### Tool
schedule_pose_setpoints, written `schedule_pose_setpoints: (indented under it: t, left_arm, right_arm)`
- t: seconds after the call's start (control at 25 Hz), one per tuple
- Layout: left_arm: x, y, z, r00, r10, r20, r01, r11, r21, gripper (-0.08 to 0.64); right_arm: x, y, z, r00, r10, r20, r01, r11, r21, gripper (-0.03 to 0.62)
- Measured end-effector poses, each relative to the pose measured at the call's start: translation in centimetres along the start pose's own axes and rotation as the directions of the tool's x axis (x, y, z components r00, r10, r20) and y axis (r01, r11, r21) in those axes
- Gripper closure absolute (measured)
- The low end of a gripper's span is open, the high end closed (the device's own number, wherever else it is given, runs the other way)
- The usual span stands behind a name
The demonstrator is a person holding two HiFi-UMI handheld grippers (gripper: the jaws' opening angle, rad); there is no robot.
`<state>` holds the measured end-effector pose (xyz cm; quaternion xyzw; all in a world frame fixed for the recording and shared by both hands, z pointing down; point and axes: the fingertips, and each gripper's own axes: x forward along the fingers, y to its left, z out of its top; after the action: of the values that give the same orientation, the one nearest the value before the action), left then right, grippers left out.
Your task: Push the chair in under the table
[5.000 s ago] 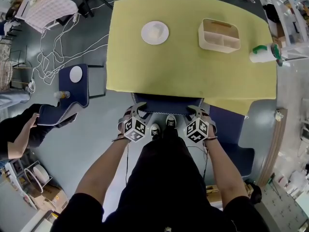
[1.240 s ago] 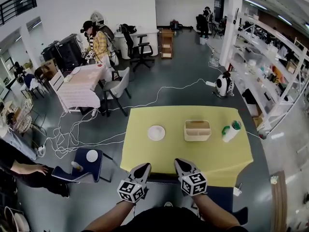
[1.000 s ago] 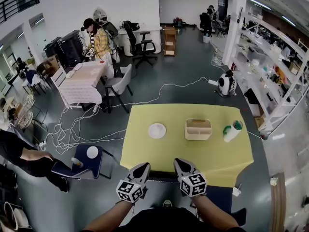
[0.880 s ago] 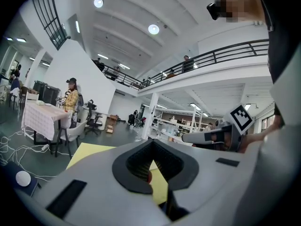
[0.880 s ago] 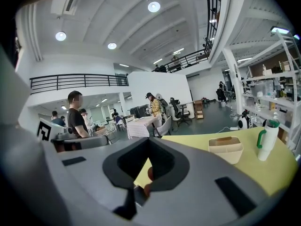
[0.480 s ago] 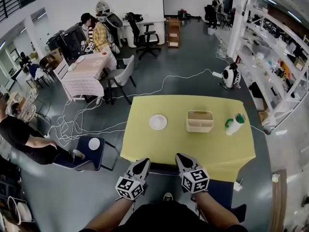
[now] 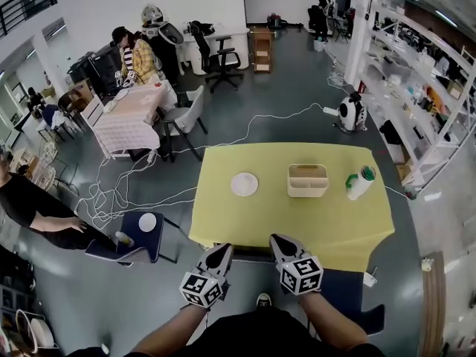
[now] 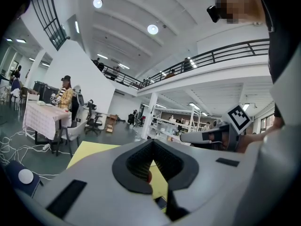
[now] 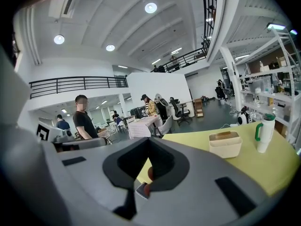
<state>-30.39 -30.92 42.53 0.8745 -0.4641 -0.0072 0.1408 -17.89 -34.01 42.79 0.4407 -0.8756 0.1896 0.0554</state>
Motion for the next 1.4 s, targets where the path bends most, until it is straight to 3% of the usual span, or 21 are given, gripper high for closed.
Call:
schedule_pose_setpoints:
  t: [0.92,1.4]
  left_arm:
    - [-7.2,-0.1,-0.4,0.998,-0.062,0.009,0.062,0.998,0.004,0.551]
    - [-14.2,-0.9,-1.8,0.997,-0.071,-0.001,0.071,0.997,-0.005,0.552]
  right_arm:
    - [-2.2,7.5,-2.3,0.999,-0.039,0.003,0.039,0.999,-0.005,0.578]
    - [-5.3,12.7,-5.3,0.998,-0.066,-0.009,0.066,0.998,-0.013,0.578]
